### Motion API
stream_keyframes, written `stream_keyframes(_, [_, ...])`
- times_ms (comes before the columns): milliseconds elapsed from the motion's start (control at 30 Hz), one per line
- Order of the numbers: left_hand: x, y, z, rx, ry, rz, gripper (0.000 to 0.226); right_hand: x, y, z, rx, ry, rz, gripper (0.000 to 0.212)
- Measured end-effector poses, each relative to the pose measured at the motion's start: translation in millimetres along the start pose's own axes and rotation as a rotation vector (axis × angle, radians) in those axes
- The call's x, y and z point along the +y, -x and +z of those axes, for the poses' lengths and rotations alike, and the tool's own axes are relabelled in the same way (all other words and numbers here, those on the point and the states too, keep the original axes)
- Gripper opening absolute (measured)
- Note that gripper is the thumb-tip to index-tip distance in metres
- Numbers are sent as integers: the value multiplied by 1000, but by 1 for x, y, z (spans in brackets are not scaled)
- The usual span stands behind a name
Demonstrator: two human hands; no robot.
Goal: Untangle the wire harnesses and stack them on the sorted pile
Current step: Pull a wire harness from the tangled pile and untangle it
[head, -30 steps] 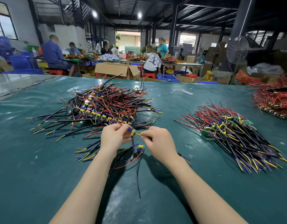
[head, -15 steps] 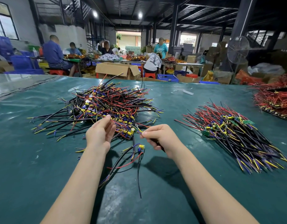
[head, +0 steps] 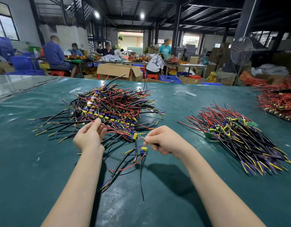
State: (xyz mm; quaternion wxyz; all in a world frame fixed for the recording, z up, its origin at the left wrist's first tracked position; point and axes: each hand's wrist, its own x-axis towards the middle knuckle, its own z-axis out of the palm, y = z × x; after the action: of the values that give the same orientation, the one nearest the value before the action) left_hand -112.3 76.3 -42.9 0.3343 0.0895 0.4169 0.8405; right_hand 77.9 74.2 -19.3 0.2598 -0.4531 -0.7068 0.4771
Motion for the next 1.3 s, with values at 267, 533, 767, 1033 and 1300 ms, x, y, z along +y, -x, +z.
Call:
stream_keyframes(267, [-9, -9, -11, 153, -164, 39, 17, 16, -3, 9, 152, 439, -304, 12])
stream_keyframes(533, [-4, -12, -11, 241, -196, 65, 21, 18, -5, 12, 275, 212, -312, 17])
stream_keyframes(767, [6, -9, -6, 287, 141, -139, 24, 14, -6, 13, 174, -178, -115, 24])
stream_keyframes(1033, [11, -11, -7, 251, 279, -300, 24, 21, -10, 19, 303, 209, -280, 29])
stream_keyframes(1300, [15, 4, 8, -206, 179, -375, 48, 23, -9, 6, 341, -42, -204, 29])
